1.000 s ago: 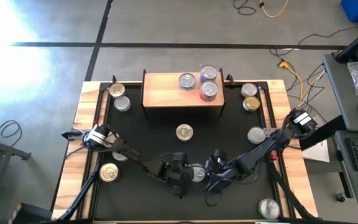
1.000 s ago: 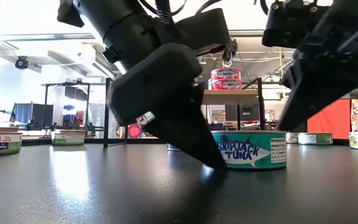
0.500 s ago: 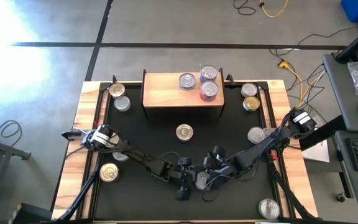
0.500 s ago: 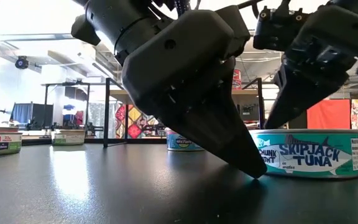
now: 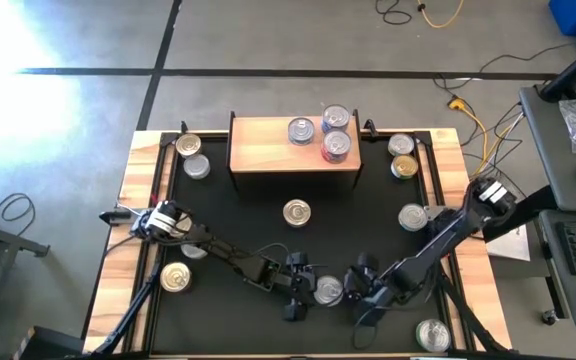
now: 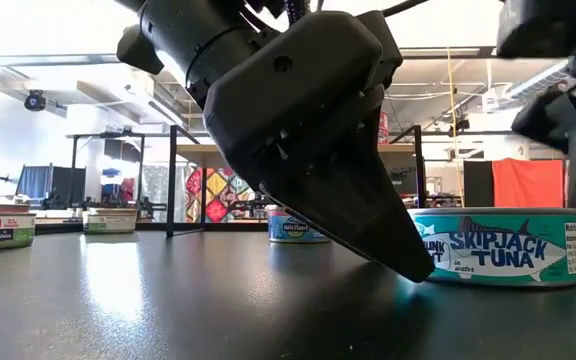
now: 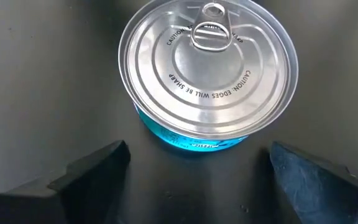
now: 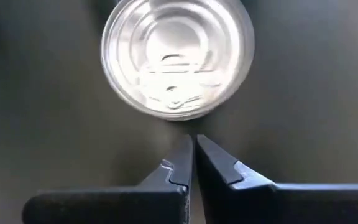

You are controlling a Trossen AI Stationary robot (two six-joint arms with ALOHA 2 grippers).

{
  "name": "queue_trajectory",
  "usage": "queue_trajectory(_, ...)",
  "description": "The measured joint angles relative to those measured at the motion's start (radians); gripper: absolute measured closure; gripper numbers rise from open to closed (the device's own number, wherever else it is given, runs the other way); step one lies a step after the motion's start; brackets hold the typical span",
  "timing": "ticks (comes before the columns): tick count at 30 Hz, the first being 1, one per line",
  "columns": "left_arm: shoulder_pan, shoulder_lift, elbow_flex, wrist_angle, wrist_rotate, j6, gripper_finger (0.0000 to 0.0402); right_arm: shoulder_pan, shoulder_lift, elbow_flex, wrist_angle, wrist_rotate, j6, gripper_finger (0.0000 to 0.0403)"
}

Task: Stack canned seafood by type on shelf
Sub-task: Stack the green blue tuna can on top of the other green blue tuna can on the shelf

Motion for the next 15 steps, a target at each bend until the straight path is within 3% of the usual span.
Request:
queue_trajectory(9, -0.007, 0.003, -0.001, 0.014, -0.058, 0.050, 0.0014, -0.041, 0.109, 0.010, 0.076, 0.107, -0.099, 0.0390)
queue_trajectory(15, -0.006, 0.005, -0.004, 0.052, -0.065, 0.090, 0.0014, -0.069, 0.111, 0.013, 0.086, 0.106, -0.125, 0.0390)
